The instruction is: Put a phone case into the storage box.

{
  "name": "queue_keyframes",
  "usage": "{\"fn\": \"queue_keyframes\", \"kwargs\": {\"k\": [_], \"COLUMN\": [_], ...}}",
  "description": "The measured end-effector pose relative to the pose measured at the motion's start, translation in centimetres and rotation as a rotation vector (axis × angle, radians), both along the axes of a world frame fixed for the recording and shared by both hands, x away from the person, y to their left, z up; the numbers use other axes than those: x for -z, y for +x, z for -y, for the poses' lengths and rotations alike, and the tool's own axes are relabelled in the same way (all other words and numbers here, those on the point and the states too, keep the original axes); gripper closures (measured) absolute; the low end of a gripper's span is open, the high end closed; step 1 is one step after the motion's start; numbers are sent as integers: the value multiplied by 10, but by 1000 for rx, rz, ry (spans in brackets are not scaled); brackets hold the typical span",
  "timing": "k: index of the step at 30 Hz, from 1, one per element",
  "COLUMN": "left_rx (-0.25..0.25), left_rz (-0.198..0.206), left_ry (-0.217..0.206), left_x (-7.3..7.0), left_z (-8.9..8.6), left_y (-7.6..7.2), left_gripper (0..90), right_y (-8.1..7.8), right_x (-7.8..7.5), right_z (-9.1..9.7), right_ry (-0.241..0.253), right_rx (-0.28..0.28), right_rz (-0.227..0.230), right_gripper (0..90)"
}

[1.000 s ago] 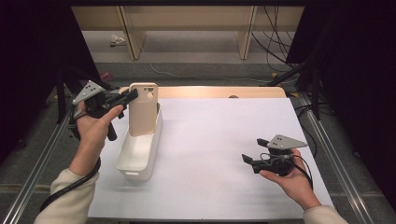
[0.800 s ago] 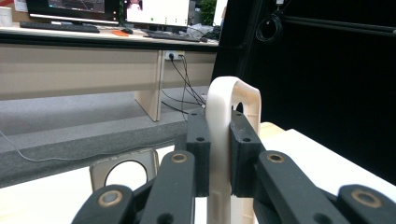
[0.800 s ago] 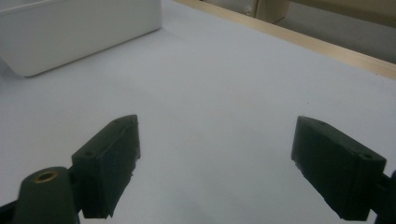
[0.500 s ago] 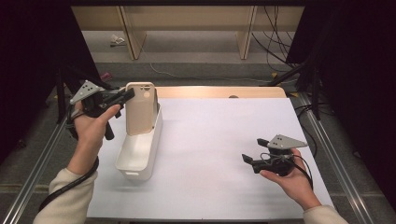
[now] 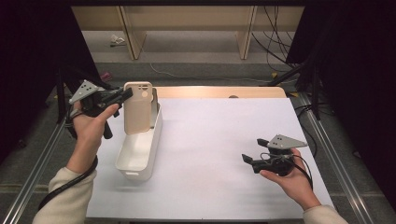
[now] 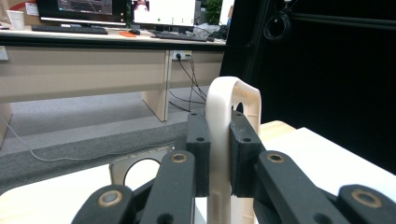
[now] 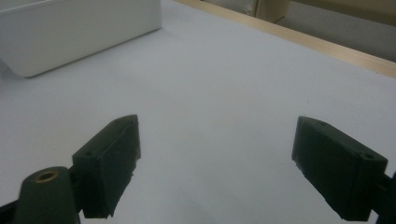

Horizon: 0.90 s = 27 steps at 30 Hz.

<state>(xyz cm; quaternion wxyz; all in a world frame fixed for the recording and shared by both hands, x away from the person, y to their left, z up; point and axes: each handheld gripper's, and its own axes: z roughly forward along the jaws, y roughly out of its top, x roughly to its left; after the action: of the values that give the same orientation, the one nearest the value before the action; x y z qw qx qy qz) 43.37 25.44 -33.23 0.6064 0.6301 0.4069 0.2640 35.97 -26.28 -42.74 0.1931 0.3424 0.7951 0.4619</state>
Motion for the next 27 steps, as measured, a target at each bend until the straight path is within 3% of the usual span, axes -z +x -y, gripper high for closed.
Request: {"fn": "queue_keyframes", "kwargs": {"k": [17, 27], "left_rx": [18, 35], "left_rz": [11, -17], "left_ry": [8, 30], "left_x": [8, 20], "left_z": [2, 9], "left_y": [15, 30], "left_gripper": [807, 806], "right_y": [0, 0], "right_x": [1, 1], "right_z": [0, 0], "right_ry": [-2, -3], "right_rx": [3, 2], "right_rz": [-1, -2], "right_gripper": [162, 162]}}
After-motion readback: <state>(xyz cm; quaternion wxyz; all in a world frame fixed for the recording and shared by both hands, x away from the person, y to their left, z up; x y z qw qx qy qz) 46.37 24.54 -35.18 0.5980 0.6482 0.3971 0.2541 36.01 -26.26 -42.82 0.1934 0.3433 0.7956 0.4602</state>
